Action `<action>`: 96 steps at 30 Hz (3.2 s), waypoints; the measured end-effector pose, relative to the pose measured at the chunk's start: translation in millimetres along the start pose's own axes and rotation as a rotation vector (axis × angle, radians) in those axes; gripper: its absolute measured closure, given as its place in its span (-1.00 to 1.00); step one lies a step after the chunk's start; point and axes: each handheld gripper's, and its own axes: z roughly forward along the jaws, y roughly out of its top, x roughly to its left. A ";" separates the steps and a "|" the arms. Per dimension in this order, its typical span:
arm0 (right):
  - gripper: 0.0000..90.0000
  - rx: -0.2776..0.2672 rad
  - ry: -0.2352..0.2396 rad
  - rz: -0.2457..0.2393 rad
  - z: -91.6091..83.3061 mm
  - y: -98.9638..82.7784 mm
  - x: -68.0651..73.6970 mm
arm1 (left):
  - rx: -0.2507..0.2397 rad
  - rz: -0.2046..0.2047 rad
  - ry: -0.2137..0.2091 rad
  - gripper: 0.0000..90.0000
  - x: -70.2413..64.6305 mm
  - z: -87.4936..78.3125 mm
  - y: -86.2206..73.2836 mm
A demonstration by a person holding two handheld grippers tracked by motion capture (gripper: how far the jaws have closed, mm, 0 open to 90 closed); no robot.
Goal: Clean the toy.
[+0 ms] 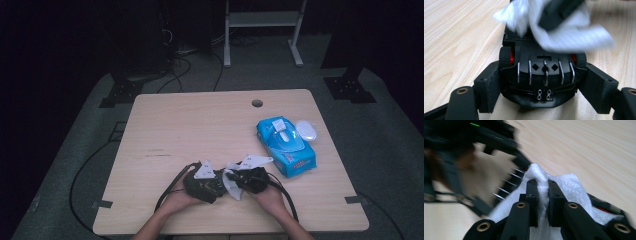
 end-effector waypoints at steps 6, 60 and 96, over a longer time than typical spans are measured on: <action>0.79 -0.026 0.062 0.007 0.0 -1.9 10.5 | -0.011 -0.010 -0.003 -0.46 0.5 1.4 -0.3; 0.83 -0.013 0.104 -0.025 9.0 6.5 22.5 | 0.012 0.016 0.027 -0.46 4.6 -0.8 -1.7; 0.81 0.024 -0.063 0.081 -10.2 -10.5 -31.5 | 0.011 0.017 0.026 -0.46 5.9 -1.8 -0.6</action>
